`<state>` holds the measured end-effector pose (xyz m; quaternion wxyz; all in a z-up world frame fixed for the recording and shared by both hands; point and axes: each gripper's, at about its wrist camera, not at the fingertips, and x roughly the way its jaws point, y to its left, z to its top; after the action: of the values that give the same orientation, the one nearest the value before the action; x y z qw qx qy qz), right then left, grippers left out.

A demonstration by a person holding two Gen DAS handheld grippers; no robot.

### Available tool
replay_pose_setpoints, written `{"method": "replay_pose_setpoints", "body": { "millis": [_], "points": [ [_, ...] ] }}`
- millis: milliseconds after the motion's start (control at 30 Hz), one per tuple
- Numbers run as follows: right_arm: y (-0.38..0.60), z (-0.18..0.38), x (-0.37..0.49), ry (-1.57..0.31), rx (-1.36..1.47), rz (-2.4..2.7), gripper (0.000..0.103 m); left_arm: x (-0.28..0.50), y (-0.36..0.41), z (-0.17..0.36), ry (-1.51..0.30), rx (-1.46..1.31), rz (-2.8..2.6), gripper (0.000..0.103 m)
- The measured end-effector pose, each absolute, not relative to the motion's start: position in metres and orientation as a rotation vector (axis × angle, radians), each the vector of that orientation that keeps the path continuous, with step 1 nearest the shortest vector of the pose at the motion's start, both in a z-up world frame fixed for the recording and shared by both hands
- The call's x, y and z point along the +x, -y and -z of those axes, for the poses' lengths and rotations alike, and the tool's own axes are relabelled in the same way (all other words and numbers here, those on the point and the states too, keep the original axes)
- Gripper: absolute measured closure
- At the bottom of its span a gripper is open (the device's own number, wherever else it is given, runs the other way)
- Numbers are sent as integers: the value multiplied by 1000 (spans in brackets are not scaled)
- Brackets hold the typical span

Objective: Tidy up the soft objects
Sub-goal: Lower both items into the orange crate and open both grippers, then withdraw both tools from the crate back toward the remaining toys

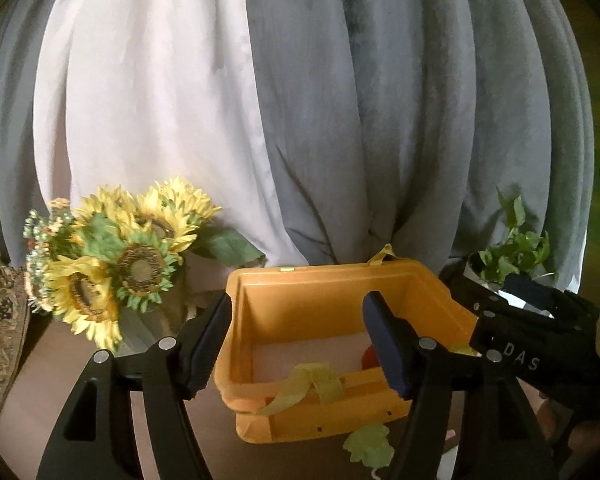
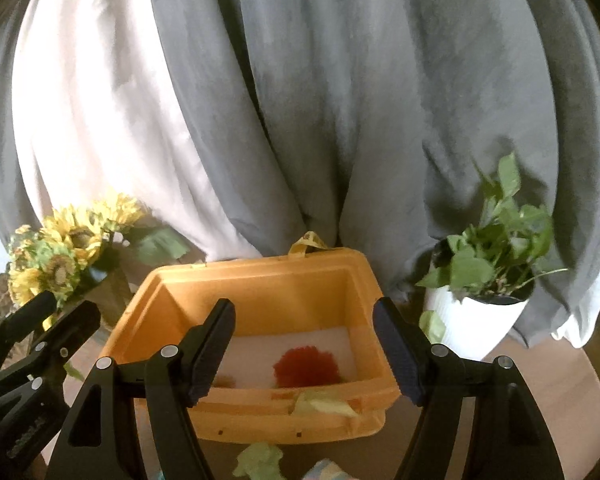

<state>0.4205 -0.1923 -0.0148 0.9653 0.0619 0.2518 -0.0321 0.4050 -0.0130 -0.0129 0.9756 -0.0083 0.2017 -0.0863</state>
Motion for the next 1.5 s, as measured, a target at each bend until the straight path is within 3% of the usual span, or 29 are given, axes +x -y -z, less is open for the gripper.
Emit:
{"method": "replay_pose_setpoints", "body": {
  "millis": [700, 1500],
  "points": [
    [173, -16, 327, -427, 129, 86, 31, 315, -13, -5, -365, -13, 175, 32],
    [162, 1, 241, -457, 147, 148, 31, 248, -14, 25, -451, 40, 264, 32]
  ]
}}
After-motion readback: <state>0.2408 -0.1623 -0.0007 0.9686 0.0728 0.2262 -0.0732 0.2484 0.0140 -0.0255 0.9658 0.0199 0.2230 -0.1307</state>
